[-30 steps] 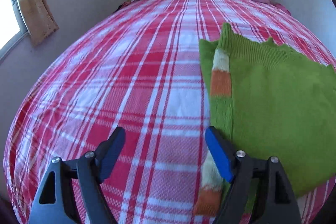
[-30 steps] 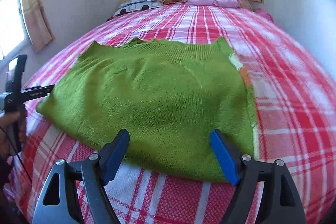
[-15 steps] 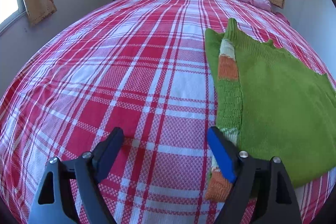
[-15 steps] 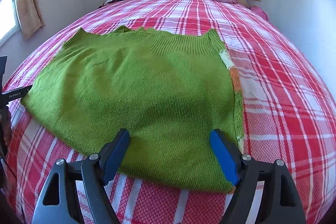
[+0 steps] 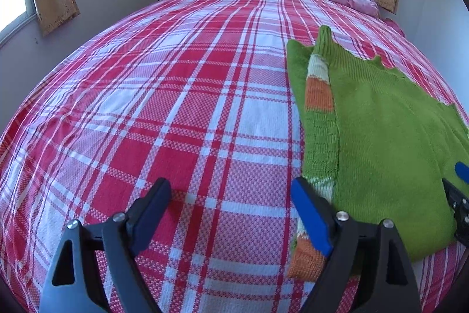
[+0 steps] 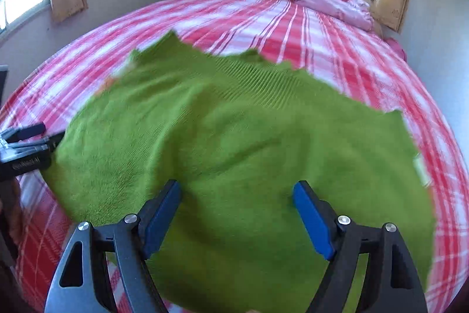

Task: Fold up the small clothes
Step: 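Grasp the striped side edge of the folded sweater with both grippers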

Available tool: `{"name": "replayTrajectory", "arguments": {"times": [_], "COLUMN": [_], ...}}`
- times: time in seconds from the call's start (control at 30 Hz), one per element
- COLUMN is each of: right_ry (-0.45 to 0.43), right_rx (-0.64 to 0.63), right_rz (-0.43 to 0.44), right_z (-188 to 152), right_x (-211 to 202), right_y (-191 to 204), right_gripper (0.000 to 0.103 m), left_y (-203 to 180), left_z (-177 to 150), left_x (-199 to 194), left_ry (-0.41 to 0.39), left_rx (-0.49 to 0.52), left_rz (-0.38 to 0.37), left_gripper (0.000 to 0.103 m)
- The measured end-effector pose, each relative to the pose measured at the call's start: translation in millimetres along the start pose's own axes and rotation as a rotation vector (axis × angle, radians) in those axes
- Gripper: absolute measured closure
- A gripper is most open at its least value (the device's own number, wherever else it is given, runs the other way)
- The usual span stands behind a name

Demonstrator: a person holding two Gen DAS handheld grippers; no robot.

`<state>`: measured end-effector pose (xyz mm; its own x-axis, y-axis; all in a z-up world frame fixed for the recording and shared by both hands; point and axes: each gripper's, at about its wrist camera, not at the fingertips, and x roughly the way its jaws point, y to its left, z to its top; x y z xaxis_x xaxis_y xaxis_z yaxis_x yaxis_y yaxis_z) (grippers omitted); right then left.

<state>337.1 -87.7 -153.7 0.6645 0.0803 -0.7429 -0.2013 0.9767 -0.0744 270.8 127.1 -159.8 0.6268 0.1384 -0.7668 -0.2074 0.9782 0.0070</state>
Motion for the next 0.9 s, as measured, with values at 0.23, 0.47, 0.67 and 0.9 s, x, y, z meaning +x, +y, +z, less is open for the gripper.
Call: {"name": "replayTrajectory", "arguments": {"times": [0.23, 0.47, 0.67, 0.9], "right_ry": [-0.021, -0.12, -0.167, -0.145], "right_rx": [-0.099, -0.312, -0.535, -0.647], "right_rz": [-0.023, 0.031, 0.031, -0.031], "right_z": [-21, -21, -25, -26], "right_x": [-29, -55, -50, -27], "right_y": [15, 75, 143, 183], "right_gripper": [0.023, 0.023, 0.023, 0.052], "left_y": [4, 44, 77, 79], "left_z": [-1, -1, 15, 48], "left_x": [-4, -17, -15, 2], "left_ry": [0.008, 0.019, 0.002, 0.013], "left_rx": [-0.015, -0.091, -0.071, -0.038], "left_rz": [-0.039, -0.192, -0.179, -0.373], "left_gripper": [0.015, 0.014, 0.014, 0.014]}}
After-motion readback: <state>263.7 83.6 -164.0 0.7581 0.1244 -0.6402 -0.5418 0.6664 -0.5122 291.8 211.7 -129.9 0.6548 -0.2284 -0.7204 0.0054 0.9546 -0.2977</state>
